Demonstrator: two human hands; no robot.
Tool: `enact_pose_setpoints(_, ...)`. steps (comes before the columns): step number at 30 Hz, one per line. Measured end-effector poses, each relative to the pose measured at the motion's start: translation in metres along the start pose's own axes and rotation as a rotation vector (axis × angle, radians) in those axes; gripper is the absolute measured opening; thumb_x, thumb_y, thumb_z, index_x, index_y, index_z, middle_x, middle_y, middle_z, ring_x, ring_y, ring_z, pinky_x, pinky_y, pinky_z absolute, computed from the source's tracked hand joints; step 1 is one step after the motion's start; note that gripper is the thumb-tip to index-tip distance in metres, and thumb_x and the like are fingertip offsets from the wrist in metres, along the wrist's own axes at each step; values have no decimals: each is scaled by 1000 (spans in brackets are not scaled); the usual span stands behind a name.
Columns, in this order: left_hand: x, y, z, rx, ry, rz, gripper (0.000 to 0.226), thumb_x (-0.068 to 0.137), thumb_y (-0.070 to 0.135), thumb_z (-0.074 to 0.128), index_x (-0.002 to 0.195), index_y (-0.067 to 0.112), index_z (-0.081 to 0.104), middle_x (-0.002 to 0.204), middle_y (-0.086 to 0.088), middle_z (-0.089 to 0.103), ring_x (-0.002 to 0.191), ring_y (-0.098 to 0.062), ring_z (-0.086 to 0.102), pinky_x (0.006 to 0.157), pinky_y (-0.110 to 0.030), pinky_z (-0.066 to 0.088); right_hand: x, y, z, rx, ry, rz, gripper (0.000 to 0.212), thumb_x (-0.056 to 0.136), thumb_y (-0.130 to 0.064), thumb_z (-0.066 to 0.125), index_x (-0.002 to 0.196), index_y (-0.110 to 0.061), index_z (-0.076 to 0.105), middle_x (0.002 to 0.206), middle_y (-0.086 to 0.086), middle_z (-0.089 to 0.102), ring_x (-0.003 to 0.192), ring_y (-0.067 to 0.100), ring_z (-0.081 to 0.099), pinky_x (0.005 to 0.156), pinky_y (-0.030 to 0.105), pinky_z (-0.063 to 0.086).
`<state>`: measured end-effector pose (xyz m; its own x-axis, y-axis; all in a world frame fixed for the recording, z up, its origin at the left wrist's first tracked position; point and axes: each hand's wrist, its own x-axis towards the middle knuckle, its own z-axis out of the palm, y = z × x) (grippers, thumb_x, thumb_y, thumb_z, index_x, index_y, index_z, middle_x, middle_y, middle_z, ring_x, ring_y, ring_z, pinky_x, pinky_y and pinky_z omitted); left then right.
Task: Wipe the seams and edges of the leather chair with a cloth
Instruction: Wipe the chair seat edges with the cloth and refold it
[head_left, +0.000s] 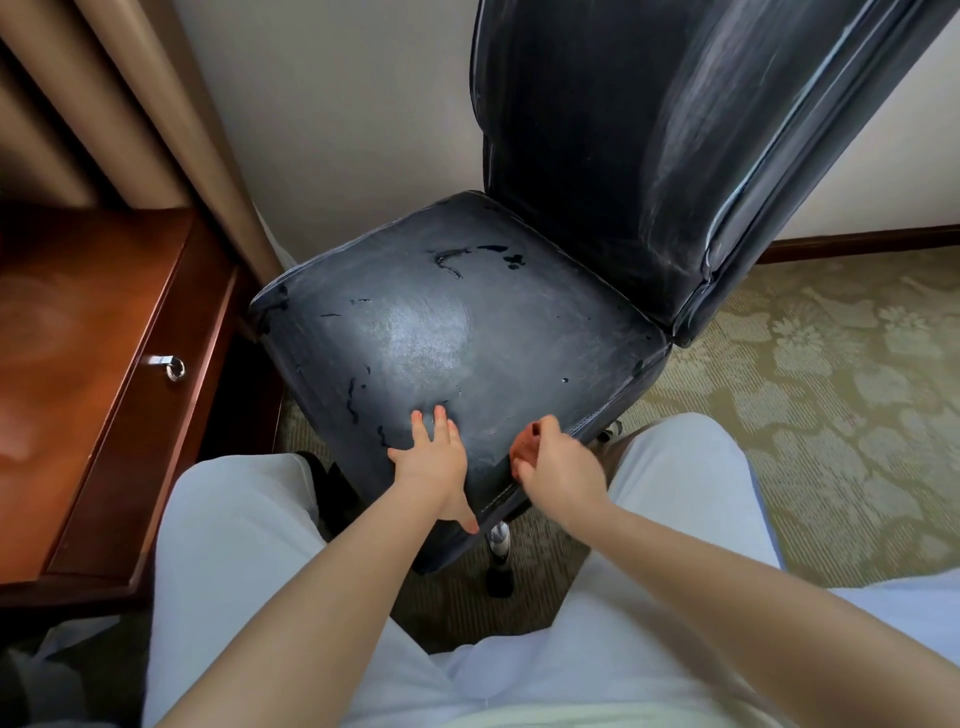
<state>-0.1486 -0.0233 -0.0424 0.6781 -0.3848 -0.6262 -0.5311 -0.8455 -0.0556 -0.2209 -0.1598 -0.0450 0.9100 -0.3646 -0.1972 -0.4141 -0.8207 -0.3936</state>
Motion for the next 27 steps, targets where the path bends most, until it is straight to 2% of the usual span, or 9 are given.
enact_pose_setpoints(3,1,0,0,-36,-7,-15,139,60,59,79,147,3,-13,155,-12,-24,141,-41,-19,106,-68,22,-23,-13,15,4,-81,-143,31,89,-31,55,112,-15,41,104,6,62,94,26,62,74,34,47)
enact_pose_setpoints(6,1,-8,6,-69,16,9,140,58,63,78,148,6,-14,154,-7,-27,142,-36,-21,106,-67,22,-11,-2,7,-147,-50,-228,30,87,-34,56,109,-18,43,102,3,62,93,27,62,70,33,41)
enact_pose_setpoints(8,1,-12,7,-53,21,28,141,58,66,76,148,6,-14,154,-7,-28,141,-35,-22,106,-67,22,2,8,-2,-140,-11,-143,29,86,-33,56,107,-18,43,102,4,63,92,28,61,67,33,38)
enact_pose_setpoints(11,1,-10,5,-41,16,24,140,59,66,75,147,5,-14,154,-8,-27,141,-37,-21,106,-68,22,3,4,0,-3,26,-11,29,86,-33,55,108,-18,43,101,5,64,92,29,61,69,34,44)
enact_pose_setpoints(14,1,-7,2,-12,12,9,139,59,64,76,148,4,-12,155,-10,-23,142,-39,-18,105,-67,25,-18,-12,16,39,-30,-125,30,86,-33,56,111,-19,45,104,3,63,94,26,62,75,34,47)
enact_pose_setpoints(17,2,-8,0,6,12,-4,139,58,62,78,148,4,-10,156,-10,-22,143,-39,-15,105,-66,25,-19,-12,14,-41,-63,-212,31,86,-36,57,111,-22,44,104,-1,63,94,24,62,75,33,43)
enact_pose_setpoints(20,2,-12,2,-34,12,12,139,58,59,80,148,3,-11,156,-10,-23,142,-38,-17,106,-67,23,2,2,-3,70,-22,47,27,85,-37,58,106,-25,45,99,-5,62,96,24,62,74,32,44)
enact_pose_setpoints(22,1,-13,3,-62,12,20,139,59,57,81,148,4,-12,155,-10,-24,142,-38,-20,107,-67,19,7,5,-7,108,40,152,31,87,-38,58,111,-23,45,103,-1,64,95,25,62,75,33,47)
enact_pose_setpoints(27,2,-15,4,-94,1,13,138,61,51,82,147,5,-14,154,-9,-28,141,-37,-23,109,-67,14,-28,-17,19,135,-51,-8,30,88,-39,59,110,-25,45,104,-6,63,94,17,63,75,29,48)
